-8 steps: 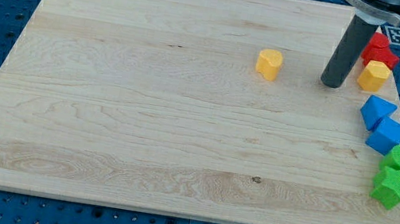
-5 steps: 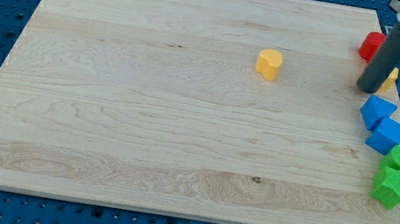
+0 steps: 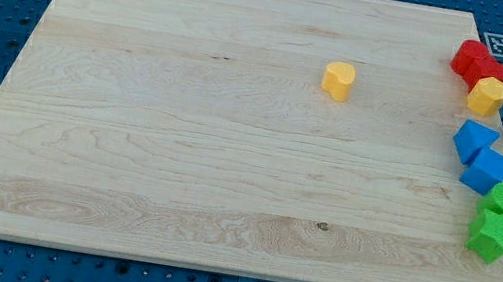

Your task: Keep the yellow hexagon at the bottom left of the red star

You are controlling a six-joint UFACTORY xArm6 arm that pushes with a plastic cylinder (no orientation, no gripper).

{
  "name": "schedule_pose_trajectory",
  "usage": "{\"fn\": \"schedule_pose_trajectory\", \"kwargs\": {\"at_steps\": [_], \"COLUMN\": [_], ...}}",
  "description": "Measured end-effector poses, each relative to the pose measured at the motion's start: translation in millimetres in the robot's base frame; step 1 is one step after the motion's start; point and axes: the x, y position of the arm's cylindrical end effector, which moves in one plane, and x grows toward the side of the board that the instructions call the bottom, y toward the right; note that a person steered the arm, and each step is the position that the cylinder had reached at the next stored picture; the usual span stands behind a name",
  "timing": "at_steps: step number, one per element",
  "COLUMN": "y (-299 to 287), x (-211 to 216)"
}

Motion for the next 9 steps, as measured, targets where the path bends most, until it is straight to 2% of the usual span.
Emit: {"fn": "schedule_pose_trajectory", "kwargs": {"at_steps": [1,3,9], "y": [7,-36,-54], "x": [-41,-38,-40]}}
